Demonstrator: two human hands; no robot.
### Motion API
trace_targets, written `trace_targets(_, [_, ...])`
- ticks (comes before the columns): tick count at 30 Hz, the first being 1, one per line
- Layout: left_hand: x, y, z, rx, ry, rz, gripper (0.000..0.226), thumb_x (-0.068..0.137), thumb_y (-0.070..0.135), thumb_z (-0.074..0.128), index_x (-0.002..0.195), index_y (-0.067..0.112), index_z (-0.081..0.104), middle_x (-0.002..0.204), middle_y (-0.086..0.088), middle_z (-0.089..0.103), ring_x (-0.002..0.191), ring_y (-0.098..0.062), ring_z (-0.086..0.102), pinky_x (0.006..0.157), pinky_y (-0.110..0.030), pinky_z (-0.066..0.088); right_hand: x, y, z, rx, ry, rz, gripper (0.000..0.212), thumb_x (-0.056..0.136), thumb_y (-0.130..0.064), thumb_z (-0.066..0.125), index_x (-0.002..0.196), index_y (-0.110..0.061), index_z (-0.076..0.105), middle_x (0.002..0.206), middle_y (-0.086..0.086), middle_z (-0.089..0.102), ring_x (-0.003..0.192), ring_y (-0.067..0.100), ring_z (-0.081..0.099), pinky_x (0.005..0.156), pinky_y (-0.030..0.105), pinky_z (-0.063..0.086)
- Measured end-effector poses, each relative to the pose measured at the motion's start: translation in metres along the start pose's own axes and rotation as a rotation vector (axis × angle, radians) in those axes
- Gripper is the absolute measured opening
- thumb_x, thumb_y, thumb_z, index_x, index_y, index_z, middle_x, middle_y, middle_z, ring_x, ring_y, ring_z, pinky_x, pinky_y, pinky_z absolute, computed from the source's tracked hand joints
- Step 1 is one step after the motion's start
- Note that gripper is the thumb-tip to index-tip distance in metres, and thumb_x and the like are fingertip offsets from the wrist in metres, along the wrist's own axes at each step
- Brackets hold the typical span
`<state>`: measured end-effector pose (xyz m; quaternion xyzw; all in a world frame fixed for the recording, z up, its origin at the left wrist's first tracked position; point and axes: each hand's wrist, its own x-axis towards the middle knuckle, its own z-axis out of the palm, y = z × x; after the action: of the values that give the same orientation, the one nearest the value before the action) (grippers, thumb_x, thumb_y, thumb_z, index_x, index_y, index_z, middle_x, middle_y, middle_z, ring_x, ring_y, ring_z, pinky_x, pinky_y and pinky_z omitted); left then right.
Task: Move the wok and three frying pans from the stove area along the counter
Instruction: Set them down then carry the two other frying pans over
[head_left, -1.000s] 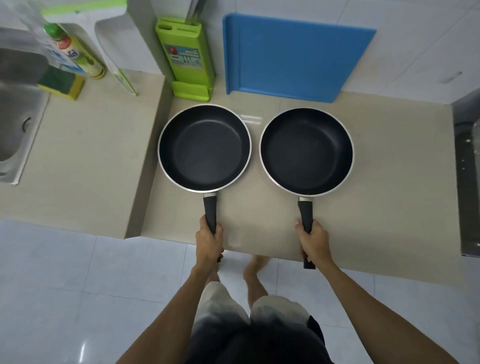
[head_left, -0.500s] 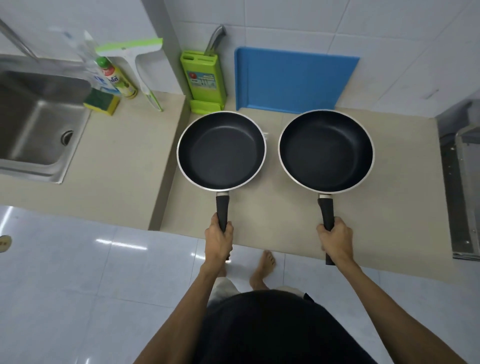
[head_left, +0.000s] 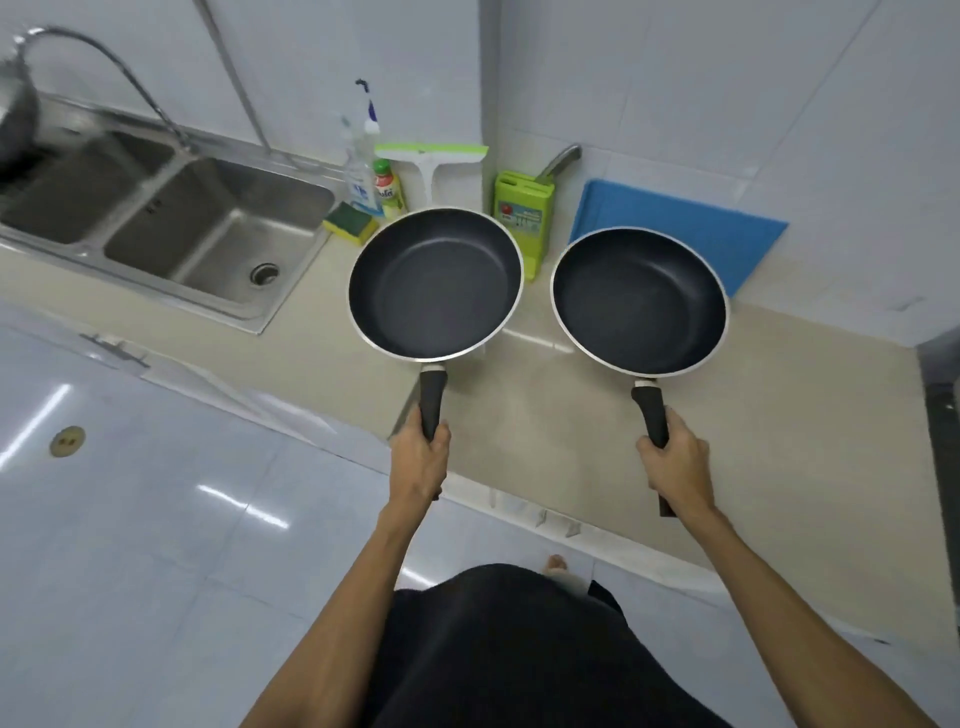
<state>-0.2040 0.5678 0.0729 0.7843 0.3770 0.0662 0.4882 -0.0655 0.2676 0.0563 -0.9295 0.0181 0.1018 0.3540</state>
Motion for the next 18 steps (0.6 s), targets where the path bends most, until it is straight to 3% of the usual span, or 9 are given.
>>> trace_targets(4, [0.012,-0.036,-0.086,0.033,0.072,0.007,0.012,0.096,0.028,0.051,0.092,0.016,0.050,0.073,-0.015,0.054,0.049,-0.023,0.048,0.030,-0.028,0.044,-0.016,-0.068,0.047,0.014,-0.027,-0.105,0.042,0.087,-0.013,0.060,0.129,-0.016,0.058,0.080,0.017,0.063,0.064,0.038,0.063,0.059,0.045,0.060])
trace_targets(7, [0.021,-0.068,-0.158,0.027,0.110,-0.037,0.010,0.094,0.028,0.050,0.089,0.019,0.049,0.067,-0.009,0.052,0.044,-0.022,0.046,0.031,-0.030,0.046,-0.034,-0.121,0.088,0.020,-0.045,-0.164,0.039,0.086,-0.014,0.059,0.125,-0.017,0.059,0.073,0.014,0.062,0.053,0.032,0.063,0.048,0.036,0.057])
trace_targets(10, [0.032,-0.100,-0.225,0.038,0.132,-0.087,0.011,0.092,0.027,0.049,0.089,0.016,0.050,0.067,-0.008,0.050,0.045,-0.022,0.044,0.033,-0.028,0.044,-0.051,-0.174,0.131,0.010,-0.075,-0.239,0.038,0.086,-0.014,0.058,0.124,-0.020,0.060,0.073,0.015,0.062,0.059,0.037,0.064,0.054,0.041,0.058])
trace_targets(14, [0.040,-0.138,-0.295,0.031,0.166,-0.129,0.009,0.092,0.023,0.049,0.089,0.015,0.049,0.067,-0.007,0.048,0.044,-0.021,0.041,0.034,-0.025,0.040,-0.075,-0.241,0.187,0.001,-0.131,-0.336,0.024,0.085,-0.012,0.056,0.109,-0.014,0.061,0.074,0.020,0.062,0.058,0.040,0.062,0.048,0.040,0.056])
trace_targets(18, [0.043,-0.170,-0.347,-0.016,0.229,-0.170,0.006,0.092,0.024,0.049,0.088,0.020,0.049,0.067,-0.006,0.049,0.042,-0.019,0.043,0.034,-0.025,0.040,-0.091,-0.298,0.235,-0.045,-0.203,-0.406,0.027,0.083,-0.012,0.058,0.110,-0.014,0.062,0.076,0.018,0.064,0.069,0.042,0.063,0.062,0.047,0.057])
